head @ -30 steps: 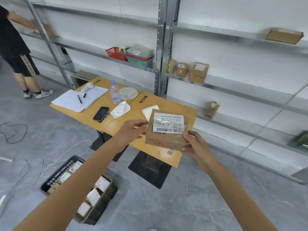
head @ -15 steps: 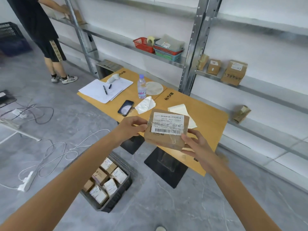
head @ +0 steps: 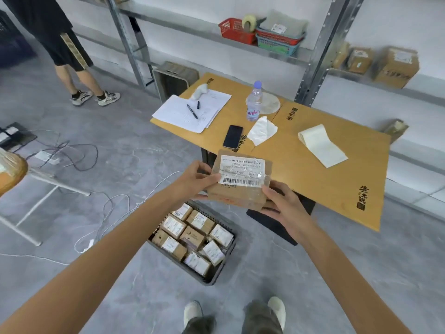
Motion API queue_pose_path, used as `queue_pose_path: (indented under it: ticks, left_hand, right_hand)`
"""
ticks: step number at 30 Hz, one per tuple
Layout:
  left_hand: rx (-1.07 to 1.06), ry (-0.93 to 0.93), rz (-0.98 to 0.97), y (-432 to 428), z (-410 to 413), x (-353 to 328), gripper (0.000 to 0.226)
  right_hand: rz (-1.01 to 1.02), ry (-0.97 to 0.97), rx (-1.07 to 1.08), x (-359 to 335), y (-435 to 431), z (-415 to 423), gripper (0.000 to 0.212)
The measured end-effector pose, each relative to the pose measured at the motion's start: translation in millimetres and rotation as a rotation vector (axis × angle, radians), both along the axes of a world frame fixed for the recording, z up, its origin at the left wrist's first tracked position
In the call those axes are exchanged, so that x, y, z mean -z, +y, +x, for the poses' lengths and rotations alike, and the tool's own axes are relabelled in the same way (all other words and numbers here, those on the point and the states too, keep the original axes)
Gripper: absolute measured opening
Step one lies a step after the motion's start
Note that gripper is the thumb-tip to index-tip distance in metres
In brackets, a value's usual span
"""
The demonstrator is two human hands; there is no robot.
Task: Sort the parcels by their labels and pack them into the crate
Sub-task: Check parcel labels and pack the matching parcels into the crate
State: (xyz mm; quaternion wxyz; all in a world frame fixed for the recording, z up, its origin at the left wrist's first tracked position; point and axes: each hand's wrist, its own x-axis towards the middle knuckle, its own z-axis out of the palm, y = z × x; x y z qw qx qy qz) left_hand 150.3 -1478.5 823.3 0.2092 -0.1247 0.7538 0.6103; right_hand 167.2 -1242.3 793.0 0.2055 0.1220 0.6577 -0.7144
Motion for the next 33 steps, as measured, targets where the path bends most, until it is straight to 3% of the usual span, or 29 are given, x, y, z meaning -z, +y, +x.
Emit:
queue_pose_path:
  ticks: [10, 19, 24, 29, 33]
  left_hand:
    - [0.064, -0.037, 0.020, -50.9, -61.8, 15.2, 0.029]
    - [0.117, -0.138, 0.030, -86.8, -103.0, 71.8, 0.028]
    - [0.251, -0.209, 0.028, -125.4, -114.6, 104.0, 0.054]
    - [0.429, -0.264, 0.007, -164.5, -121.0, 150.0, 0.083]
    - [0.488, -0.335, 0.026, -182.8, -120.1, 205.6, 0.083]
  right_hand:
    - [0.008, -0.038, -0.006, 17.9, -49.2, -32.3, 0.045]
    - [0.068, -0.123, -0.007, 57.8, -81.7, -58.5, 0.047]
    - [0.057, -0.234, 0.071, 90.6, -125.9, -54.5, 0.055]
    - [0.077, -0.335, 0.150, 134.3, -179.0, -46.7, 0.039]
    - [0.159, -0.400, 0.205, 185.4, -205.9, -48.7, 0.037]
